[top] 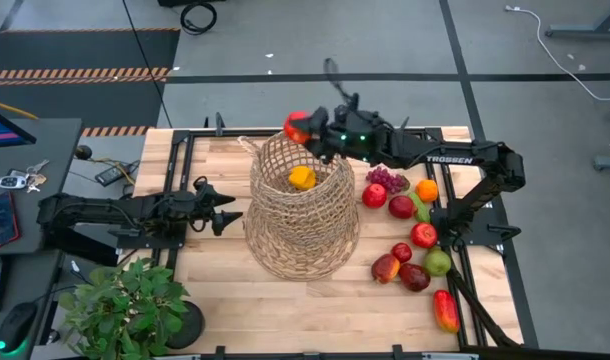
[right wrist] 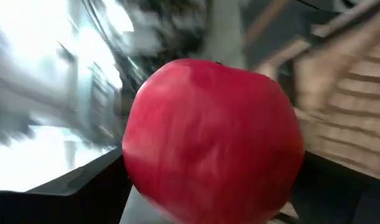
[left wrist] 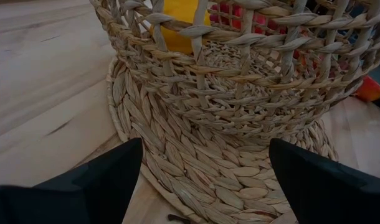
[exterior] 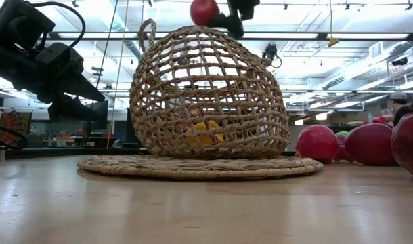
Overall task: Build produce basket
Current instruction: Put the red apple into the brown basket
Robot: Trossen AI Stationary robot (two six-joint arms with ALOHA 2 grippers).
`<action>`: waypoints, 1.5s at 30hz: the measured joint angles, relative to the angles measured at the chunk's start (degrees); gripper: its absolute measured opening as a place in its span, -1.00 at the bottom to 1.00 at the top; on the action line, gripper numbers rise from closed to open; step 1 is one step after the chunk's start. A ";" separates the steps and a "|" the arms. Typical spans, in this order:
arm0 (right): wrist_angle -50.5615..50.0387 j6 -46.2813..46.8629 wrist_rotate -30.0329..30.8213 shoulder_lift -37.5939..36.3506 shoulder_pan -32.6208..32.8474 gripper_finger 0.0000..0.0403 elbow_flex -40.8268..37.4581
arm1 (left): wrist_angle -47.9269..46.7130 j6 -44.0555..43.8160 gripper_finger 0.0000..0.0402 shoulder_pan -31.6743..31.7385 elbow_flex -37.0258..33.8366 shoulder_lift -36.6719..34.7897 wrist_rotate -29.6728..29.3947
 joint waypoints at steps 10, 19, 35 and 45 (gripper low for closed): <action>-6.24 -30.73 -25.07 0.00 -5.05 0.84 -0.02 | 0.00 0.00 0.78 -0.01 0.00 -0.01 -0.02; -16.98 -47.02 -26.92 0.02 -5.58 0.84 -0.02 | 0.00 0.00 0.78 -0.01 0.00 0.00 0.00; -44.07 -64.54 -14.73 6.80 -5.60 0.84 14.39 | -0.02 0.00 0.78 0.00 0.00 0.00 -0.01; -53.82 -71.73 -9.41 15.19 -3.15 0.84 27.22 | -0.02 0.00 0.78 0.00 0.00 0.01 -0.01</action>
